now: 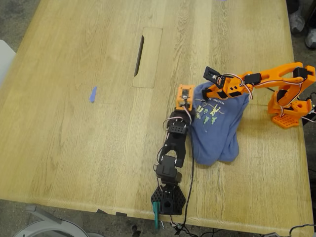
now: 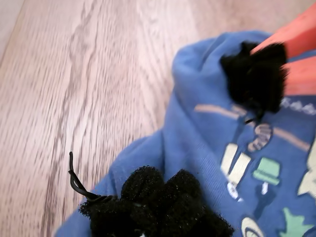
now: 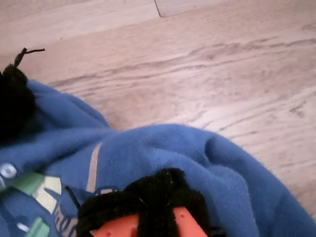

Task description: Fold a T-shirt

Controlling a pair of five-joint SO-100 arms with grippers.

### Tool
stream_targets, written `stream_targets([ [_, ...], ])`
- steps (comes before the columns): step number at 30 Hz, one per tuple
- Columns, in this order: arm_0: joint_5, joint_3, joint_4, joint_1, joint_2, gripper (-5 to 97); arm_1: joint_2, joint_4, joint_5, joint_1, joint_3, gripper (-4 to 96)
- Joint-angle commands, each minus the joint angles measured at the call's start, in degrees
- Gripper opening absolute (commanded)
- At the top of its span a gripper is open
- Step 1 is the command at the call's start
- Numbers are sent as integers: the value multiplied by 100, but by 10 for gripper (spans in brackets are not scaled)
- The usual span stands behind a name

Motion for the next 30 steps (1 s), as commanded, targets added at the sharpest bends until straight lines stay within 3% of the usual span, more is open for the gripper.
stream_targets([
  [1,35,545,-158,-105,773,0,352,-264,26,229,413,3],
  [11,18,2347,299,-475,2610,0,1582,-70,18,1081,1538,3],
  [21,44,2953,686,-1160,3709,0,2347,132,62,1775,2021,4],
  [30,44,2865,1310,-2417,4904,0,2637,369,9,2549,1872,2],
])
